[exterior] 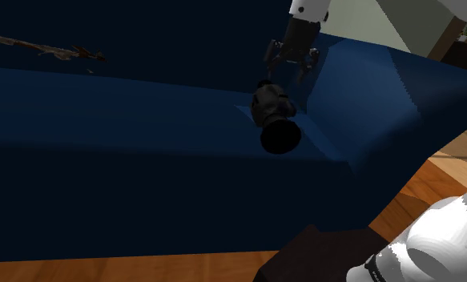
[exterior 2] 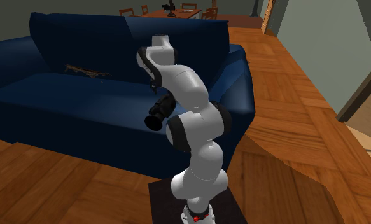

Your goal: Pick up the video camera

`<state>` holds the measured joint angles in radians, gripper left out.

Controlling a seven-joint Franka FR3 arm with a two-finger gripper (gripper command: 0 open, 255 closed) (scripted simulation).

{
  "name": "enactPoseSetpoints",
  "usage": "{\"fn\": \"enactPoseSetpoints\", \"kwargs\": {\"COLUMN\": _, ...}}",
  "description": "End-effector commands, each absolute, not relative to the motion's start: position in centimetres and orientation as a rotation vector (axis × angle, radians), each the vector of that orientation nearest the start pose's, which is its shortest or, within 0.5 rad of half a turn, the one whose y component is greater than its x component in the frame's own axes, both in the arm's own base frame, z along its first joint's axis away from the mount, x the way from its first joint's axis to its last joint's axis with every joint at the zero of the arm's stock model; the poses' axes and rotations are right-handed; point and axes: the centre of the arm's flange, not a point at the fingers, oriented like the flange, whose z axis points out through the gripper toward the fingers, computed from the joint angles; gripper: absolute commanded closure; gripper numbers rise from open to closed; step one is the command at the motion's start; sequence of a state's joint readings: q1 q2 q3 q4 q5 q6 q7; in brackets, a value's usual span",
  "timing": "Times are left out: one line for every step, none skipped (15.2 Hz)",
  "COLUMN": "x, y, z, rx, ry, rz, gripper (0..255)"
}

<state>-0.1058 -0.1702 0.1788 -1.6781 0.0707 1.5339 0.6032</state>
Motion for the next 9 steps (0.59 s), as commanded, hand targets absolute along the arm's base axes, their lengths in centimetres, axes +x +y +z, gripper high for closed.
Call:
{"fn": "enactPoseSetpoints", "kwargs": {"x": 50.3, "y": 5.1, "z": 65.6, "rx": -2.978, "ry": 0.842, "rz": -0.02, "gripper": 0}}
{"fn": "enactPoseSetpoints", "kwargs": {"x": 50.3, "y": 5.1, "z": 65.0, "rx": -2.978, "ry": 0.842, "rz": -0.02, "gripper": 0}}
{"fn": "enactPoseSetpoints", "kwargs": {"x": 50.3, "y": 5.1, "z": 64.5, "rx": -2.978, "ry": 0.842, "rz": -0.02, "gripper": 0}}
{"fn": "enactPoseSetpoints", "kwargs": {"x": 50.3, "y": 5.1, "z": 64.0, "rx": -2.978, "ry": 0.842, "rz": -0.02, "gripper": 0}}
{"fn": "enactPoseSetpoints", "kwargs": {"x": 50.3, "y": 5.1, "z": 63.4, "rx": -2.978, "ry": 0.842, "rz": -0.02, "gripper": 0}}
{"fn": "enactPoseSetpoints", "kwargs": {"x": 50.3, "y": 5.1, "z": 62.9, "rx": -2.978, "ry": 0.842, "rz": -0.02, "gripper": 0}}
{"fn": "enactPoseSetpoints", "kwargs": {"x": 50.3, "y": 5.1, "z": 62.1, "rx": -2.978, "ry": 0.842, "rz": -0.02, "gripper": 0}}
{"fn": "enactPoseSetpoints", "kwargs": {"x": 50.3, "y": 5.1, "z": 62.1, "rx": -2.978, "ry": 0.842, "rz": -0.02, "gripper": 0}}
{"fn": "enactPoseSetpoints", "kwargs": {"x": 50.3, "y": 5.1, "z": 62.1, "rx": -2.978, "ry": 0.842, "rz": -0.02, "gripper": 0}}
